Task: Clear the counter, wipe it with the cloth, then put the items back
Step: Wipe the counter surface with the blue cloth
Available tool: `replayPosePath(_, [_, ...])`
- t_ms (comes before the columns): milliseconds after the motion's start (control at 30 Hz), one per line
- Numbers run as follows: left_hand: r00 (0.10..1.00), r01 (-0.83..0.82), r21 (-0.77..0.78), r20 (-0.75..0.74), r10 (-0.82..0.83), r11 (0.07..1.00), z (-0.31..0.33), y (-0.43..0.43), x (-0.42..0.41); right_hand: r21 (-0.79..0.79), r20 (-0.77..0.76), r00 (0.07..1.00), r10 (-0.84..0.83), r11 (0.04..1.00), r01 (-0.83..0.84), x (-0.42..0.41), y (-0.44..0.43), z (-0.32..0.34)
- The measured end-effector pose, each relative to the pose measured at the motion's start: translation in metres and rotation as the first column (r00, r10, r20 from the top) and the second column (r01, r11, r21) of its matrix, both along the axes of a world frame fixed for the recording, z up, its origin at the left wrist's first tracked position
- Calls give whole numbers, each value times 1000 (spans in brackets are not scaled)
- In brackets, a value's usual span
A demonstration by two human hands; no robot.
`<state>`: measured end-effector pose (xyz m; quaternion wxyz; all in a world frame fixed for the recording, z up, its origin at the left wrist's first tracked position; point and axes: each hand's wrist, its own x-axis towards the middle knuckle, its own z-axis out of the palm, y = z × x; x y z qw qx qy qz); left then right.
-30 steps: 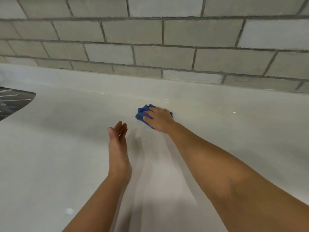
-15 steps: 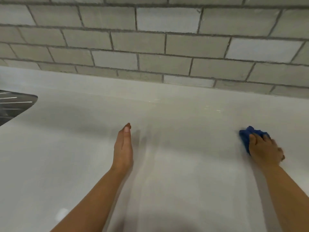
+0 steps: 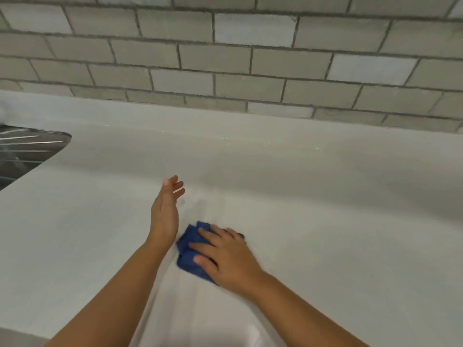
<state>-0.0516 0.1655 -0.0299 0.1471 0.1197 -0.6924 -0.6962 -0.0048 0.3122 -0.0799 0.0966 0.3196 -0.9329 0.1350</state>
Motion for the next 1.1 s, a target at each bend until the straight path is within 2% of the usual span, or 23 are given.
replayPosePath(100, [1000, 10, 20, 0, -10, 1000, 4, -13, 13, -140, -35, 999, -15, 990, 10, 18, 66, 6])
replayPosePath(167, [1000, -5, 37, 0, 5, 999, 6, -19, 21, -207, -22, 982, -188, 962, 179, 24, 128, 9])
replayPosePath(200, [1000, -17, 50, -1, 17, 999, 7, -22, 24, -194, -20, 945, -326, 929, 316, 28, 163, 9])
replayPosePath(267, [999, -36, 64, 1, 36, 997, 9, -29, 31, -122, -8, 795, -606, 790, 601, 34, 226, 5])
replayPosePath(333, [999, -51, 55, 4, 51, 997, 11, -35, 39, -70, 79, 569, -818, 565, 822, 33, 250, 5])
replayPosePath(400, [999, -53, 22, -2, 53, 998, 12, -40, 49, -74, 190, 322, -927, 314, 947, 15, 235, 12])
replayPosePath(433, [999, -50, 1, -6, 50, 999, 12, -42, 53, -43, 226, 238, -944, 235, 971, 5, 218, 18])
replayPosePath(467, [999, -48, -19, -9, 47, 999, 11, -44, 58, -10, 244, 203, -948, 207, 978, -6, 197, 23])
replayPosePath(533, [999, -39, -48, -6, 39, 998, 10, -49, 66, 24, 260, 266, -928, 281, 959, -28, 147, 27])
replayPosePath(600, [1000, -18, -83, 12, 19, 996, 9, -54, 73, 44, 251, 439, -863, 463, 885, -39, 86, 27])
replayPosePath(667, [999, 12, -131, 37, -7, 991, 8, -57, 78, 40, 245, 641, -727, 668, 743, -36, 23, 27])
replayPosePath(767, [996, 52, -226, 84, -33, 973, 8, -60, 83, -21, 277, 840, -466, 872, 490, -18, -46, 23])
replayPosePath(867, [987, 128, -329, 136, -87, 936, 9, -57, 88, -83, 387, 887, -251, 949, 305, 6, -70, 27])
replayPosePath(967, [970, 222, -410, 187, -156, 885, 9, -46, 97, -225, 456, 889, -38, 962, 157, 31, -59, 32])
replayPosePath(1033, [956, 280, -440, 214, -203, 853, 7, -36, 106, -241, 456, 890, 26, 966, 95, 46, -40, 33])
replayPosePath(1100, [937, 341, -450, 236, -259, 825, 5, -20, 117, -247, 462, 887, 25, 964, 101, 60, -15, 33])
